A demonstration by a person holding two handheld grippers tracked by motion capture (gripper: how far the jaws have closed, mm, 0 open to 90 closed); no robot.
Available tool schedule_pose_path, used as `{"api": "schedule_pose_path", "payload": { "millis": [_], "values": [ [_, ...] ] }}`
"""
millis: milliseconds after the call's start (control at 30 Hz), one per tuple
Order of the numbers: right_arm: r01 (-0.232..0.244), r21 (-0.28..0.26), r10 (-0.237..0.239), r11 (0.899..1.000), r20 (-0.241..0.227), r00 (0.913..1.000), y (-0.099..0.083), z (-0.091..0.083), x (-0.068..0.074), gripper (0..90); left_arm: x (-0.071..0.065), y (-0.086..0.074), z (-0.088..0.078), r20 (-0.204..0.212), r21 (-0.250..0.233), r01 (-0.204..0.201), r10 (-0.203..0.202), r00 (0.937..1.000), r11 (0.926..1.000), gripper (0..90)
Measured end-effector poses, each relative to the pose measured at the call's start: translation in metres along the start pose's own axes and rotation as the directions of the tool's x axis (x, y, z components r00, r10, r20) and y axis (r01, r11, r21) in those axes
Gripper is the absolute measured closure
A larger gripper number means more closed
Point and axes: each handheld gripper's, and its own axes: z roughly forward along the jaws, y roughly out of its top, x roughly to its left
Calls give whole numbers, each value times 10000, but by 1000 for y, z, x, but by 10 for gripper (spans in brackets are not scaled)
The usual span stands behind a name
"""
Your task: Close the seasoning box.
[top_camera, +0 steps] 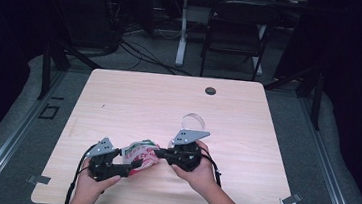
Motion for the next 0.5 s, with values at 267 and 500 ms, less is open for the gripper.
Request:
{"api": "schedule_pose_path", "payload": {
  "millis": [267,500],
  "values": [
    [-69,-54,69,10000,59,10000,-1,1,0,896,3,-9,14,-233,843,-323,344,9991,9959,325],
    [-55,30,55,10000,50,10000,-3,0,0,888,3,-15,25,-574,1526,-640,735,9956,9862,300]
  ]
}}
